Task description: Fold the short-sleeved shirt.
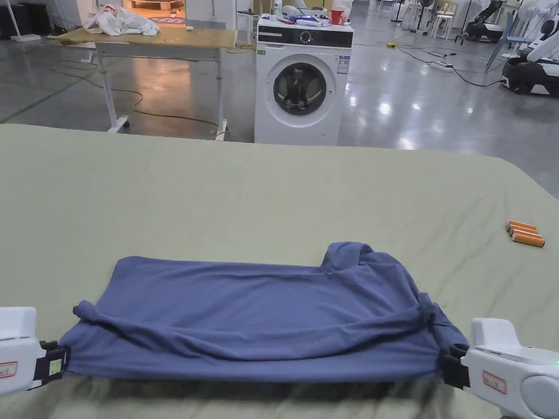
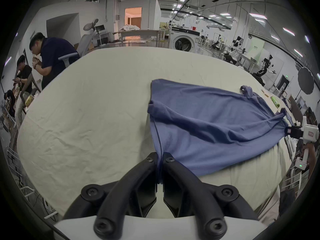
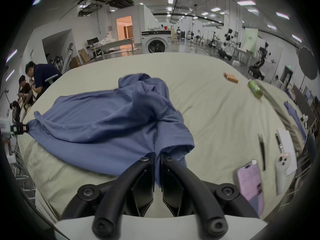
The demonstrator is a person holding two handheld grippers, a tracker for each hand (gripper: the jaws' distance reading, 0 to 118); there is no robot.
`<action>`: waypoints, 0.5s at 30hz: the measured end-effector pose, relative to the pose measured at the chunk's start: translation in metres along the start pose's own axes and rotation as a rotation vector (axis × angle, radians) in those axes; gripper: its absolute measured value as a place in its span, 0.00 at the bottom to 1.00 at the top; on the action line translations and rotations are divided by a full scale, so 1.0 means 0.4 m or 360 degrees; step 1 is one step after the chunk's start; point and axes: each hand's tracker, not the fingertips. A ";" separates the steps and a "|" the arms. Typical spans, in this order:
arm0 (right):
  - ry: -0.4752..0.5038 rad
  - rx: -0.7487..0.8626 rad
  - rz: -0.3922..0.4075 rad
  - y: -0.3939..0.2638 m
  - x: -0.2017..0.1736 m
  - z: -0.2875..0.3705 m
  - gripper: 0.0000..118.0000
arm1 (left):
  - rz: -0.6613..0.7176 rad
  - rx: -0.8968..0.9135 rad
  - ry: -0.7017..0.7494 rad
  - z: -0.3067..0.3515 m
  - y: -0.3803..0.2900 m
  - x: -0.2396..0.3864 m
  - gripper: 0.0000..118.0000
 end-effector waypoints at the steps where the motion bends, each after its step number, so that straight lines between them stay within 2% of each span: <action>1: 0.0005 0.0009 0.0004 -0.003 0.000 0.023 0.04 | 0.0001 -0.0001 0.0003 0.011 -0.001 -0.005 0.01; 6: 0.0034 0.0011 0.0018 -0.045 -0.007 0.130 0.04 | 0.0065 0.0009 -0.0027 0.083 -0.051 -0.037 0.01; 10: 0.0026 -0.0085 0.0057 -0.113 -0.022 0.166 0.04 | 0.0046 -0.0048 -0.0006 0.107 -0.130 -0.046 0.01; 15: -0.0064 -0.0259 0.0132 -0.232 -0.039 0.147 0.04 | 0.0049 -0.0190 0.0016 0.092 -0.254 -0.055 0.01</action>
